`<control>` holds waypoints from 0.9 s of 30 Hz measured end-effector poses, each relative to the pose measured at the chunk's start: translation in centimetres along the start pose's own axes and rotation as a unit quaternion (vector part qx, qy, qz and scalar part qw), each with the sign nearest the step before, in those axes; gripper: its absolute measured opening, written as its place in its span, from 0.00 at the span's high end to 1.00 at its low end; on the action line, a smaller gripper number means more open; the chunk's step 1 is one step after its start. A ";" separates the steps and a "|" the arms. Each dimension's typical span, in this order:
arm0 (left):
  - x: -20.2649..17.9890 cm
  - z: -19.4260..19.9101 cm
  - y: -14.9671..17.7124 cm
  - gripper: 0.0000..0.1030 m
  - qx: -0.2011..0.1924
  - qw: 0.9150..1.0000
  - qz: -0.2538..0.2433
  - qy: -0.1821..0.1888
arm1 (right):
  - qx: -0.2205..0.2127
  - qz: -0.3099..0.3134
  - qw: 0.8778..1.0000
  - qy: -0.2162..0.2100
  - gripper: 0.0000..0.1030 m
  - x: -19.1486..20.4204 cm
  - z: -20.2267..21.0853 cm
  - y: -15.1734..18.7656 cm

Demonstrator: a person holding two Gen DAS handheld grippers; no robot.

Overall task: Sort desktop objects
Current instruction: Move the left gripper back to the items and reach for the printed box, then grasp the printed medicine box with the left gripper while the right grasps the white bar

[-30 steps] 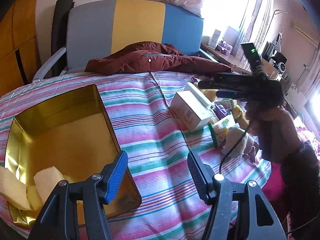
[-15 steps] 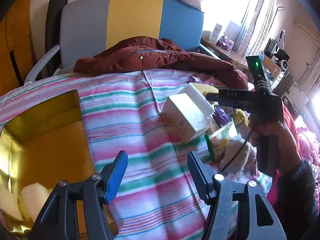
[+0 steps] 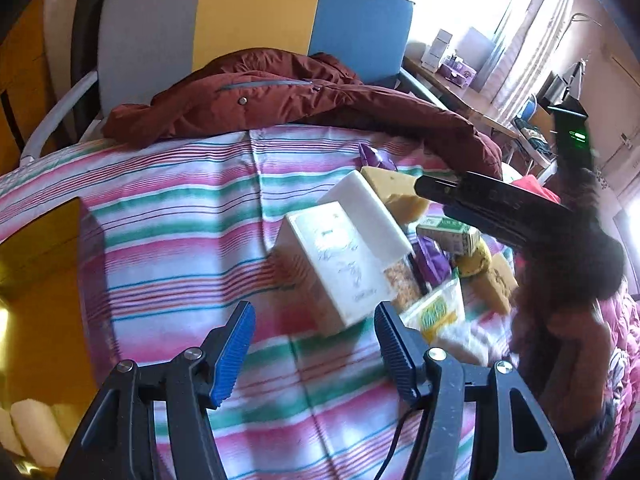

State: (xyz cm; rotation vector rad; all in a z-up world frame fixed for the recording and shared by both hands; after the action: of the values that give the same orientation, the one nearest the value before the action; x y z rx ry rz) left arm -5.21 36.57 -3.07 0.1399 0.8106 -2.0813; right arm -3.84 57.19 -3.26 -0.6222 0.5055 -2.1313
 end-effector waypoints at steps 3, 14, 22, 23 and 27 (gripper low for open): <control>-0.2 -1.6 -0.9 0.38 0.013 1.000 0.012 0.003 | -0.011 -0.008 1.000 -0.012 0.39 -0.2 0.7 -0.3; -1.3 -6.1 -3.1 0.18 0.031 0.999 -0.001 -0.037 | -0.024 -0.032 0.999 -0.035 0.30 -0.9 1.6 -0.8; 0.7 -8.0 -2.9 0.36 0.047 0.998 0.031 -0.026 | -0.021 -0.024 0.999 -0.037 0.30 -0.7 1.4 -0.7; 0.9 -7.9 -2.8 0.38 0.046 0.998 0.033 -0.024 | -0.019 -0.021 0.999 -0.038 0.30 -0.6 1.2 -0.6; 1.3 -6.9 -2.3 0.44 0.039 0.999 0.028 -0.007 | -0.014 0.005 0.999 -0.040 0.30 0.5 0.8 -0.2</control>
State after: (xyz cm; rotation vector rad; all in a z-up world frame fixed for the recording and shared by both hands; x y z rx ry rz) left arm -9.05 40.70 -7.77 0.1888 0.7105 -2.0586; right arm -3.73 56.75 -2.38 -0.7157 0.4942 -2.0842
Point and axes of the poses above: each gripper's, at about its wrist camera, not at the fingertips, and z roughly against the way its jaws point, x to its left, y to its underside, the point moved 4 cm from there along -z, roughly the way its jaws point, and after that the axes turned 11 degrees about y, right-handed, at the moved point
